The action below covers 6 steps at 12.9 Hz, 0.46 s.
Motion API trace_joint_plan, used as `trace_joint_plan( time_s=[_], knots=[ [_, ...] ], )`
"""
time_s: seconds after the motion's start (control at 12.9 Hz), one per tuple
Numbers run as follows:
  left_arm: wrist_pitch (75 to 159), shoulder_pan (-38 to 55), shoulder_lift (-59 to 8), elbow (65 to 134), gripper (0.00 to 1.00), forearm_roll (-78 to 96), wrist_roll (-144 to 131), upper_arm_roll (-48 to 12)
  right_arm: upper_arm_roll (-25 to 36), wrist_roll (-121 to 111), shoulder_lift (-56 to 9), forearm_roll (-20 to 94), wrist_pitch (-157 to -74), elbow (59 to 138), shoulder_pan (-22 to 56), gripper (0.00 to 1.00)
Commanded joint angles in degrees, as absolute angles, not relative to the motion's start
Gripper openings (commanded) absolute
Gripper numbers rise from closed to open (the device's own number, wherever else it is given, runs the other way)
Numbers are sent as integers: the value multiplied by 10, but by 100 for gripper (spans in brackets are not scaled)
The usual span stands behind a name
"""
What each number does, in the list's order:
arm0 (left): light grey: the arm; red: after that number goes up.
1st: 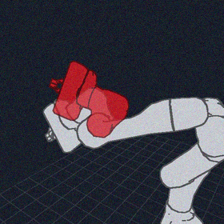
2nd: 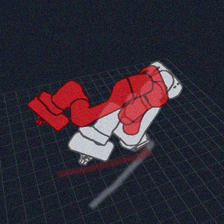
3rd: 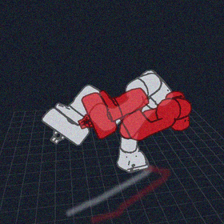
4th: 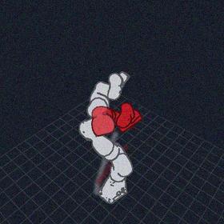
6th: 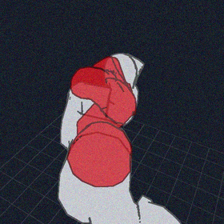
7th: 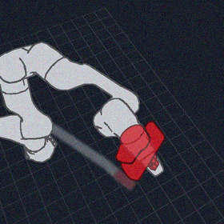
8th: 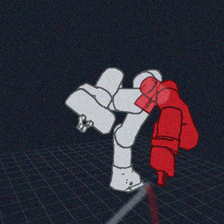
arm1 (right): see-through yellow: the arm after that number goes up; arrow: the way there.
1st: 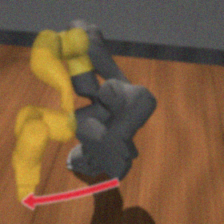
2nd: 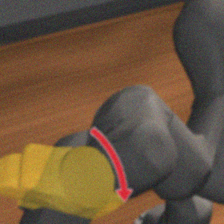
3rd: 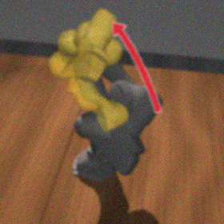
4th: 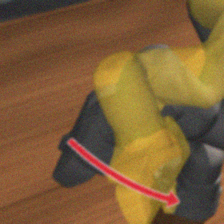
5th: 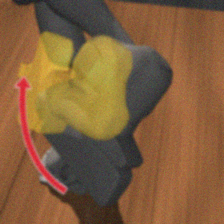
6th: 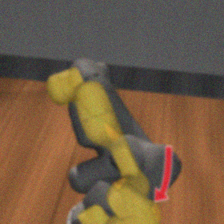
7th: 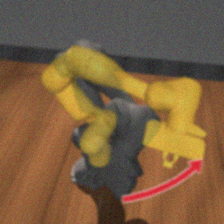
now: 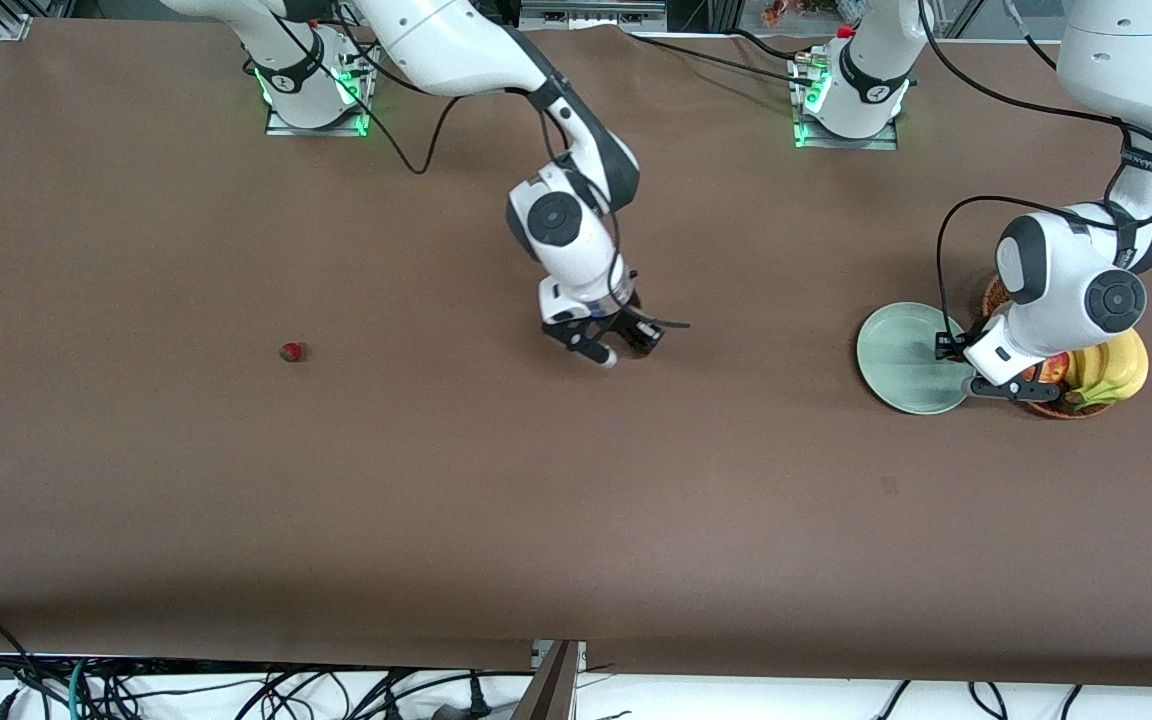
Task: Collect all strawberries into plate
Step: 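Release the strawberry on the plate while the right gripper sets another mid-table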
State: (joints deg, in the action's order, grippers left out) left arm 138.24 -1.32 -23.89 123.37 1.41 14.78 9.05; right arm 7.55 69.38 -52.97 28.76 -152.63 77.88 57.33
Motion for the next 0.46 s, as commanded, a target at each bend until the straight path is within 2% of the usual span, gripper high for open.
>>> trace_joint_plan(
  time_s=[0.0, 0.08, 0.15, 0.23, 0.39],
  knots=[
    [1379, -9, -229, 1232, 100, 35, 169, 93, 70, 785, -587, 290, -1585, 706, 599, 31],
    [1367, -8, -219, 1230, 100, 35, 167, 93, 69, 796, -589, 289, -1615, 709, 606, 60],
    [1348, -8, -204, 1227, 100, 35, 167, 93, 70, 794, -584, 288, -1615, 710, 607, 76],
    [1333, -8, -184, 1226, 100, 35, 165, 93, 76, 788, -578, 287, -1600, 715, 602, 78],
    [1313, -5, -149, 1226, 100, 35, 156, 93, 128, 771, -550, 274, -1482, 714, 597, 80]
  ],
)
